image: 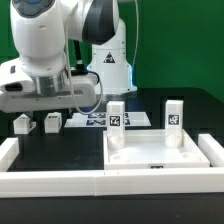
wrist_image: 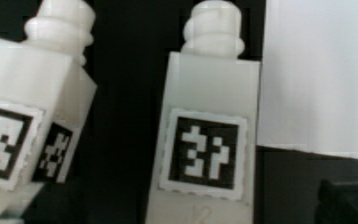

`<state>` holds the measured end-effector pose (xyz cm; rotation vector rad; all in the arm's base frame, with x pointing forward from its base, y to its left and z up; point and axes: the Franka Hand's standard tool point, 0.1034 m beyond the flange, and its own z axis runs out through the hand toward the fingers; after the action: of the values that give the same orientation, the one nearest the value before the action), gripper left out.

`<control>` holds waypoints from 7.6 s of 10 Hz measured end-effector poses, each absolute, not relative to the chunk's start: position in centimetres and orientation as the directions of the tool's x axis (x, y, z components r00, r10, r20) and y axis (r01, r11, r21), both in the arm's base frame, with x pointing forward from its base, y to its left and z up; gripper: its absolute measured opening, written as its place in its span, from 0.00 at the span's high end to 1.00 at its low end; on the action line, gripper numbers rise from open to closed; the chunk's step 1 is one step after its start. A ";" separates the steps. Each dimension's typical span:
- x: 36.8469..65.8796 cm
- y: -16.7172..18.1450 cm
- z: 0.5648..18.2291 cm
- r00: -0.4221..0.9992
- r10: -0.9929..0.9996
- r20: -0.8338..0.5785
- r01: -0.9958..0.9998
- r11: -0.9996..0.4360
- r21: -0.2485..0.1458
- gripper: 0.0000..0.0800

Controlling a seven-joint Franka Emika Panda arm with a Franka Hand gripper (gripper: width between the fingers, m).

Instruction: Assemble square table

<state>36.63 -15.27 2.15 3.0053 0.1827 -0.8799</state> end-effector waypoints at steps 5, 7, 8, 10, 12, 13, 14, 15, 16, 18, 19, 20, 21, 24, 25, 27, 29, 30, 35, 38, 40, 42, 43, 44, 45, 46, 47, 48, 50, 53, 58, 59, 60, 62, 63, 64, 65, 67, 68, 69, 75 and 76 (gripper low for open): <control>35.0 -13.8 0.3 0.709 0.068 -0.702 0.094 -0.996 0.000 0.19; 34.8 -13.6 0.2 0.601 0.067 -0.796 0.098 -0.995 -0.010 0.19; 35.0 -13.7 -0.1 0.583 0.081 -0.809 0.107 -0.994 -0.022 0.19; 35.2 -13.9 -0.1 0.587 0.103 -0.803 0.122 -0.992 -0.039 0.34; 35.2 -13.8 0.0 0.586 0.116 -0.802 0.129 -0.990 -0.049 0.51; 35.3 -13.7 0.0 0.586 0.118 -0.802 0.131 -0.990 -0.050 0.64; 35.3 -13.7 0.0 0.585 0.126 -0.801 0.136 -0.989 -0.057 0.64; 35.3 -13.6 0.0 0.584 0.145 -0.798 0.145 -0.987 -0.073 0.64; 35.4 -13.6 0.0 0.583 0.157 -0.797 0.152 -0.985 -0.083 0.64; 35.4 -13.6 0.0 0.583 0.158 -0.797 0.153 -0.985 -0.083 0.64; 35.4 -13.4 0.2 0.580 0.155 -0.800 0.148 -0.985 -0.084 0.64; 35.4 -12.3 1.3 0.573 0.151 -0.806 0.124 -0.988 -0.097 0.64; 36.1 -11.6 2.9 0.578 0.158 -0.801 0.129 -0.986 -0.101 0.64; 37.1 -11.1 6.7 0.596 0.165 -0.786 0.113 -0.986 -0.121 0.64; 37.1 -11.2 6.5 0.602 0.165 -0.781 0.115 -0.986 -0.120 0.64; 38.3 -11.2 5.8 0.707 0.178 -0.685 0.135 -0.984 -0.117 0.64; 40.1 -10.8 6.2 0.773 0.173 -0.610 0.129 -0.985 -0.116 0.64; 41.3 -10.8 7.2 0.809 0.172 -0.562 0.136 -0.985 -0.106 0.64; 44.1 -11.2 8.8 0.935 0.182 -0.303 0.169 -0.983 -0.070 0.64; 46.7 -11.6 9.2 0.977 0.167 -0.131 0.161 -0.986 -0.051 0.64; 48.3 -11.4 9.9 0.990 0.128 -0.057 0.125 -0.991 -0.049 0.64; 49.9 -10.5 10.6 0.994 0.052 0.091 0.056 -0.998 -0.036 0.64; 51.1 -9.7 11.0 0.986 0.024 0.163 0.027 -0.999 -0.021 0.64; 52.5 -8.7 11.6 0.964 0.010 0.264 0.008 -1.000 0.007 0.64; 52.9 -8.8 11.8 0.942 0.048 0.332 0.031 -0.998 0.056 0.64; 52.4 -10.3 11.8 0.924 0.062 0.378 0.023 -0.994 0.108 0.64; 52.2 -10.8 11.7 0.917 0.060 0.394 0.012 -0.992 0.122 0.64; 52.2 -10.8 11.6 0.916 0.058 0.397 0.009 -0.992 0.125 0.64; 52.2 -10.5 11.6 0.917 0.047 0.396 0.001 -0.993 0.116 0.64; 55.2 -5.5 13.2 0.911 -0.030 0.411 -0.042 -0.999 0.021 0.64; 58.6 0.1 13.6 0.884 -0.155 0.440 -0.136 -0.988 -0.074 0.64; 58.6 0.1 13.5 0.884 -0.156 0.440 -0.138 -0.988 -0.074 0.64; 58.6 0.1 13.5 0.885 -0.156 0.439 -0.138 -0.988 -0.074 0.64; 58.5 0.1 13.4 0.886 -0.156 0.437 -0.137 -0.988 -0.073 0.64; 58.2 0.8 13.1 0.875 -0.153 0.459 -0.138 -0.988 -0.068 0.64; 58.2 2.3 12.6 0.879 -0.158 0.450 -0.136 -0.987 -0.082 0.64; 58.9 3.1 12.9 0.877 -0.152 0.456 -0.126 -0.988 -0.087 0.64; 59.8 4.8 12.3 0.875 -0.136 0.465 -0.106 -0.990 -0.089 0.64; 60.0 5.9 11.7 0.868 -0.120 0.482 -0.092 -0.992 -0.082 0.64; 60.0 6.9 10.9 0.864 -0.101 0.493 -0.076 -0.995 -0.071 0.64; 59.7 8.7 10.0 0.867 -0.081 0.492 -0.054 -0.996 -0.068 0.64; 59.7 8.7 9.8 0.867 -0.080 0.492 -0.054 -0.996 -0.067 0.64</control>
Offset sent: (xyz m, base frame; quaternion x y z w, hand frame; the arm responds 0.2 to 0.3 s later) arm -0.0137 -0.0036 -0.0097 -0.0539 -0.1910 0.0424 0.9792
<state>59.71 8.72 9.83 3.0840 -0.1105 0.8167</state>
